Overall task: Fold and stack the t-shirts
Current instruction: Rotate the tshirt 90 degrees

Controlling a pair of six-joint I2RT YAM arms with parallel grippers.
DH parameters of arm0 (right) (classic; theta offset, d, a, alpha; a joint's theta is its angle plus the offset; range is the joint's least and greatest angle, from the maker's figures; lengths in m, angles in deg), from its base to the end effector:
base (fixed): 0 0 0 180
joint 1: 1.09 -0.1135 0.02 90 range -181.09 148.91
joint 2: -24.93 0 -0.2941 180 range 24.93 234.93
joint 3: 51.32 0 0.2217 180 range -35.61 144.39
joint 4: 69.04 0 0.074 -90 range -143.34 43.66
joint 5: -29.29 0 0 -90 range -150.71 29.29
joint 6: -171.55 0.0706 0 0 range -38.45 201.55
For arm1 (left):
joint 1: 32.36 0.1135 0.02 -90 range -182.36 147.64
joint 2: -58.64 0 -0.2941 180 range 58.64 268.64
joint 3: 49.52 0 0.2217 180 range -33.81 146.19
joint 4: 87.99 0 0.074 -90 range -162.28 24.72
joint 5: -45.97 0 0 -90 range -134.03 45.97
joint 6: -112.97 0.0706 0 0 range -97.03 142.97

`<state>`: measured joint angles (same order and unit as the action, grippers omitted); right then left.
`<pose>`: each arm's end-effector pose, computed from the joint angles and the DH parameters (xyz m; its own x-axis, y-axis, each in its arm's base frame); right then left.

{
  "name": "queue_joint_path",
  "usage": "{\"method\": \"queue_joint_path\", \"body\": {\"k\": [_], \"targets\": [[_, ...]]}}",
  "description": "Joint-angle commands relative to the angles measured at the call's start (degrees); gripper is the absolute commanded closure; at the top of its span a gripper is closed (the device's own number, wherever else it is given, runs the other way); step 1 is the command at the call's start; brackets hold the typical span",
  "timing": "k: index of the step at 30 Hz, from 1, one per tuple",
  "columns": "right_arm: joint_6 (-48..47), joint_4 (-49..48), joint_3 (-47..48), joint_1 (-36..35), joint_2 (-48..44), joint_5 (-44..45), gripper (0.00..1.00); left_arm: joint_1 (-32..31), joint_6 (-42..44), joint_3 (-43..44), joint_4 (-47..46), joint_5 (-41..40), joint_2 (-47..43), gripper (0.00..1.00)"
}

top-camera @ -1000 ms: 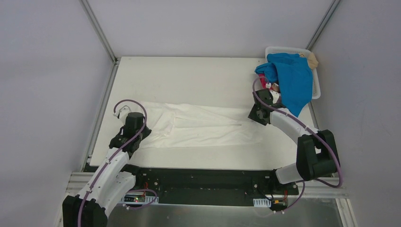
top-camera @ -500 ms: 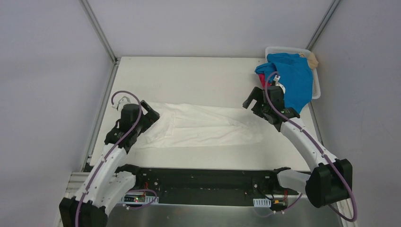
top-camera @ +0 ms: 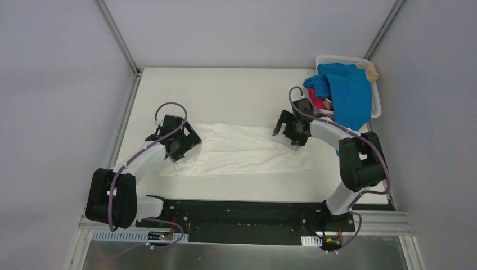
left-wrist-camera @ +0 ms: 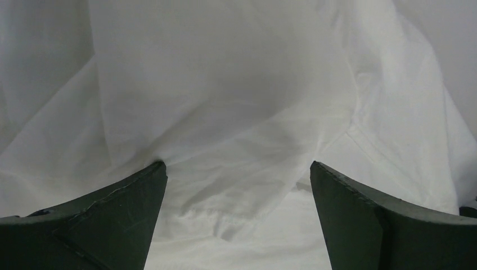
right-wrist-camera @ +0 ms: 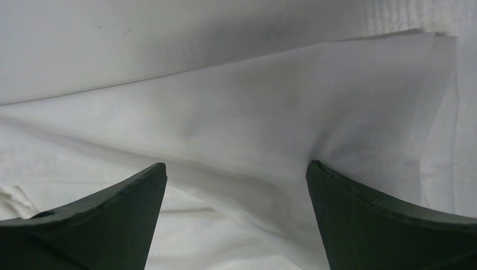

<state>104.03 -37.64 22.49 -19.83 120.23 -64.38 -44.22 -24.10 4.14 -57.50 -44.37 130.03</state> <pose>0.3211 0.1137 0.2099 -0.8344 0.1199 -0.5380 -0.0413 0.9597 0.2779 0.2288 -0.0476 0.2169 -0.6447 -0.6128 -0.4570 -0.3970 0.7793 -0.4848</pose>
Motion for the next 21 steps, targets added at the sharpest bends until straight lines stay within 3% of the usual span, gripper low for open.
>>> {"method": "queue_joint_path", "body": {"k": [1,6,10,14,21], "targets": [[-0.2,1.8,0.6,0.0,1.6,8.1,0.01,2.2,-0.4,-1.9,-4.0,-0.9,5.7,0.01],[0.5,1.9,-1.6,0.1,1.1,7.4,0.01,6.1,0.0,2.6,-7.3,0.2,18.4,0.01],[1.4,0.4,-7.2,-0.5,-2.5,4.2,0.01,9.8,0.1,14.9,-7.4,4.8,30.8,0.01],[2.0,1.5,-12.8,-2.8,-9.1,1.3,0.01,10.9,0.1,33.1,-2.4,6.1,44.3,0.01],[3.3,-0.3,-22.7,-15.7,-17.1,-7.7,0.01,9.5,-6.0,69.9,1.3,21.6,70.3,0.01]]}}
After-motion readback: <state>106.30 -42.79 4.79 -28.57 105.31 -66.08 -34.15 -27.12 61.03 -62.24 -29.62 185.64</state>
